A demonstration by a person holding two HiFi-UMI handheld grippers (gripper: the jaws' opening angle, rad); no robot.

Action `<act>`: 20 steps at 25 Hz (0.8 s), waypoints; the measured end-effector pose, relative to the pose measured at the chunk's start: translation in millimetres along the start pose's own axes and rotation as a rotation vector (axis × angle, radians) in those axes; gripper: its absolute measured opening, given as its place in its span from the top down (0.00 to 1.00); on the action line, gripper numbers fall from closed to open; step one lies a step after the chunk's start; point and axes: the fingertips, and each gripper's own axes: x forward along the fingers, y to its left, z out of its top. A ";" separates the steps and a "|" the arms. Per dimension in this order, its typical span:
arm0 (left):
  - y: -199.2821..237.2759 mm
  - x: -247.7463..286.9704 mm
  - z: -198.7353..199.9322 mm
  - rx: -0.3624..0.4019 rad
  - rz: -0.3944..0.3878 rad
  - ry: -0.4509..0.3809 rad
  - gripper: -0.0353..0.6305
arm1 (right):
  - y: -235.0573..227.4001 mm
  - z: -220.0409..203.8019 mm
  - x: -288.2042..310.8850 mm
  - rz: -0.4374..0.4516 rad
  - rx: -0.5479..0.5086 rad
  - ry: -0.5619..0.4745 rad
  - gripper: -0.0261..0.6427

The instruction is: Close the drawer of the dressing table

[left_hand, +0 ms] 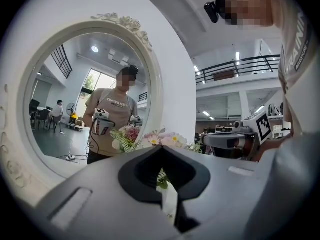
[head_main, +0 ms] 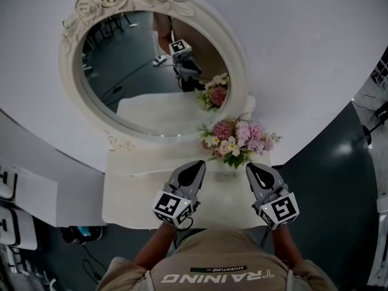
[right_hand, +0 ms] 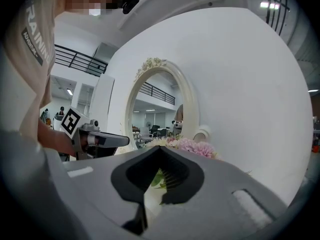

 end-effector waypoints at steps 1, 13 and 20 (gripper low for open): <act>-1.2 -0.5 -1.7 0.001 -0.001 0.003 0.92 | 0.0 0.5 0.0 -0.003 -0.003 0.001 0.96; -1.5 -5.2 -10.3 -0.040 0.009 0.005 0.92 | 4.0 -7.7 0.4 -0.009 0.017 0.006 0.96; -3.0 -10.2 -15.5 -0.056 0.013 0.011 0.92 | 5.9 -13.5 -4.8 -0.012 0.026 0.008 0.96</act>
